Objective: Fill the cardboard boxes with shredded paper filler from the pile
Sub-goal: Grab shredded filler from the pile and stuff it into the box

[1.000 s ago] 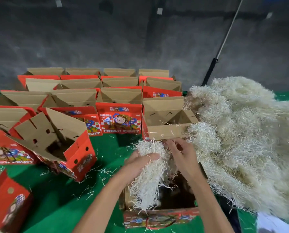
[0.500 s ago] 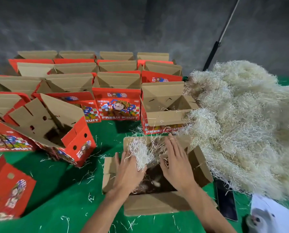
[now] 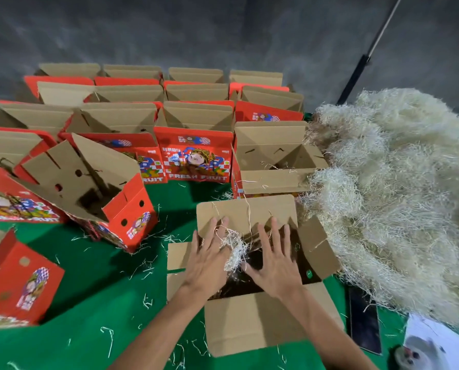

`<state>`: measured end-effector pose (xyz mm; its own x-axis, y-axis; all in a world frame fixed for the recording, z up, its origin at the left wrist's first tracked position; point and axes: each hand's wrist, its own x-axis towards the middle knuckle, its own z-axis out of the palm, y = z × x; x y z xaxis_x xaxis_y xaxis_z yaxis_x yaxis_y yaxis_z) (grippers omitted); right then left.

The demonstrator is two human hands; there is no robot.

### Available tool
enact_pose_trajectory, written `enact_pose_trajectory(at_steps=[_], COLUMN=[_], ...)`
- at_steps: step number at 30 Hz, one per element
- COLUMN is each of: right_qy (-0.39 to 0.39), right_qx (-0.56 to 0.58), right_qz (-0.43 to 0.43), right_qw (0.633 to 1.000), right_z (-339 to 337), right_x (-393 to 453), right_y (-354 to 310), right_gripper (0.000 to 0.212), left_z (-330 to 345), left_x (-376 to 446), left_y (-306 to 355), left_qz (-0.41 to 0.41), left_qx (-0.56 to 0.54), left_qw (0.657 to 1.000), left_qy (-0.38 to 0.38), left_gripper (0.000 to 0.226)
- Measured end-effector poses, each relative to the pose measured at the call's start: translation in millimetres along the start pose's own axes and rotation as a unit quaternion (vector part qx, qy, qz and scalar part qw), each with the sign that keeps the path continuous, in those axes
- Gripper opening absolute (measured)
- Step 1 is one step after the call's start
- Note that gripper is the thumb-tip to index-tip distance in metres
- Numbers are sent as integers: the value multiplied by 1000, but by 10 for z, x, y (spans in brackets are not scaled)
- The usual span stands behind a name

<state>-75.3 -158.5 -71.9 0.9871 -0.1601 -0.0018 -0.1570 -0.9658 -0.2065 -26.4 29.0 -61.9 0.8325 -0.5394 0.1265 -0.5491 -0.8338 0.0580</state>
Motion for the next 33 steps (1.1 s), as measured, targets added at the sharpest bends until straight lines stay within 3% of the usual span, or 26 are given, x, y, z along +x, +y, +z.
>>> enact_pose_trajectory(at_steps=[8,11,13,14,15,16,18,19,20,22,25,28,30,32,33], right_qy=[-4,-10,50,99,136,131,51,20,3,-29,-45,91,128,71,38], right_qx=[11,54,108,171,265,386,593,641,653,650,647,616,663,717,720], right_qz=[69,82,62,57,70,101,161,168,168,155,188,198,225,232,195], right_qw=[998,995,991,979,952,908,787,749,738,744,737,757,703,653,665], right_z=[132,107,66,39,-5,-110,-321,-368,-411,-487,-469,-487,-529,-547,-528], right_x=[-20,2,-10,-25,-41,-73,-117,-122,-127,-152,-183,-175,-173,-204,-226], right_y=[-593,-656,-642,-631,-631,-660,-749,-778,-817,-917,-938,-874,-878,-959,-1026], right_gripper=[99,88,65,51,43,45,58,55,44,32,49,37,57,72,71], left_z=[-150,-209,-279,-333,-397,-450,-508,-530,-538,-619,-676,-640,-626,-642,-652], left_x=[185,159,148,133,115,93,73,97,132,171,129,38,-27,-72,-94], left_y=[-469,-441,-307,-229,-149,-75,57,112,153,252,350,295,272,321,366], left_qz=[10,-43,-121,-176,-239,-300,-367,-365,-356,-338,-332,-322,-364,-395,-384], left_qx=[12,-31,-117,-207,-331,-453,-605,-642,-665,-684,-650,-634,-628,-641,-646], left_qw=[998,998,986,962,913,839,706,674,656,646,683,700,675,644,649], left_qy=[-53,-34,-12,-4,-7,-19,-34,-24,-7,20,8,71,128,132,118], left_gripper=[45,48,62,66,73,87,104,107,109,104,84,59,45,44,49])
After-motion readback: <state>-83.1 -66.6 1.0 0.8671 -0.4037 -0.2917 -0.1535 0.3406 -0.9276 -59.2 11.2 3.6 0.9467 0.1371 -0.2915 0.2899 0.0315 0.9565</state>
